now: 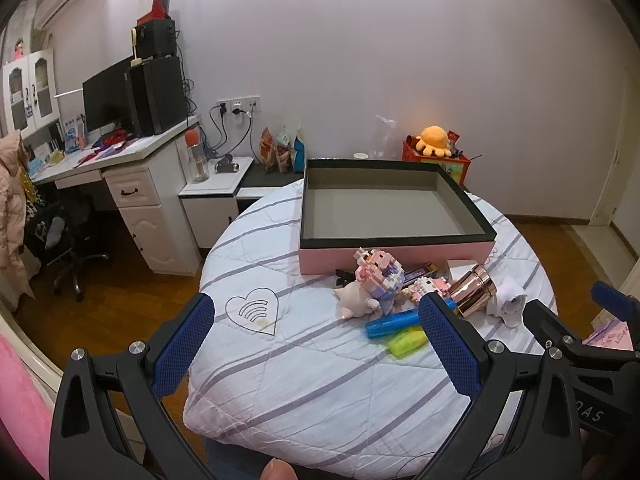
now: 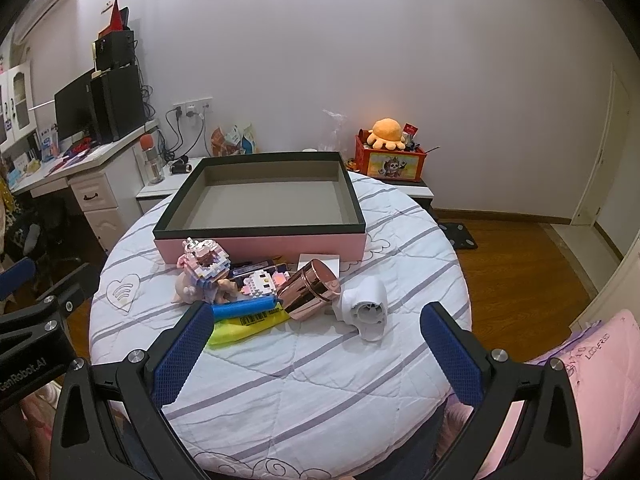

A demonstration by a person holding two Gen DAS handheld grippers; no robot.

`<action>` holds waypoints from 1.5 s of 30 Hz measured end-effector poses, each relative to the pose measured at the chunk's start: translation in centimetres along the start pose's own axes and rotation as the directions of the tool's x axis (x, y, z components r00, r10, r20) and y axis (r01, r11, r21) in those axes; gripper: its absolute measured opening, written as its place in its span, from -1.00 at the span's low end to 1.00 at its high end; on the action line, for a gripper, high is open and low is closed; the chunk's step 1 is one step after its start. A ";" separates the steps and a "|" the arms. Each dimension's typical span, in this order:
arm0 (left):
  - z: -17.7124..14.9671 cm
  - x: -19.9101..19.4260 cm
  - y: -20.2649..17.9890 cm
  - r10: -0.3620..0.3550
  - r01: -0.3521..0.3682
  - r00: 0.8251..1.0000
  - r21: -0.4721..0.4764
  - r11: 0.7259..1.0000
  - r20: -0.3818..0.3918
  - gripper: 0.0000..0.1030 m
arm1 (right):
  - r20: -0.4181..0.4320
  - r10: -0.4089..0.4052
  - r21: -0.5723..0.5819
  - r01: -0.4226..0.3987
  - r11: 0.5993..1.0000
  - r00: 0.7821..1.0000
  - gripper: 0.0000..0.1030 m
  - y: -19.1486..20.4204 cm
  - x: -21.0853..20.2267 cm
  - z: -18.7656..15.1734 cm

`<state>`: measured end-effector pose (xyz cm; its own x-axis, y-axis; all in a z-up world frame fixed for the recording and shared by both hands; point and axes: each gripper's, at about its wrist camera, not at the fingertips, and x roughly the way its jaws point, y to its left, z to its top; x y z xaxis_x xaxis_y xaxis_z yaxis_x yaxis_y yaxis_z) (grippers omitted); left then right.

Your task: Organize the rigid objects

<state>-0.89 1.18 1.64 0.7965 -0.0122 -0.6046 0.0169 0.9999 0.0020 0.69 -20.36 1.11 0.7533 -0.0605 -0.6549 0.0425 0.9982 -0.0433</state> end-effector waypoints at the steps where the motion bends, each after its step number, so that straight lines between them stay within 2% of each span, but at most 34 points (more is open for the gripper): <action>1: 0.0 0.0 0.0 0.003 -0.003 1.000 -0.002 1.000 -0.001 1.00 | -0.001 0.001 0.000 -0.001 1.000 1.000 1.00 0.0 0.0 0.0; 29: -0.3 0.7 0.3 0.000 0.000 1.000 -0.009 1.000 -0.027 1.00 | -0.012 0.007 -0.010 -0.007 1.000 1.000 1.00 0.5 0.5 -0.4; 45: -0.4 0.2 0.3 0.006 -0.006 1.000 0.000 1.000 -0.014 1.00 | -0.003 0.014 0.008 -0.014 1.000 1.000 1.00 -0.1 0.2 -0.1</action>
<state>-0.96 1.47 1.17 0.7879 -0.0056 -0.6158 0.0119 0.9999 0.0062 0.80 -20.51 0.94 0.7517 -0.0469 -0.6579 0.0377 0.9989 -0.0281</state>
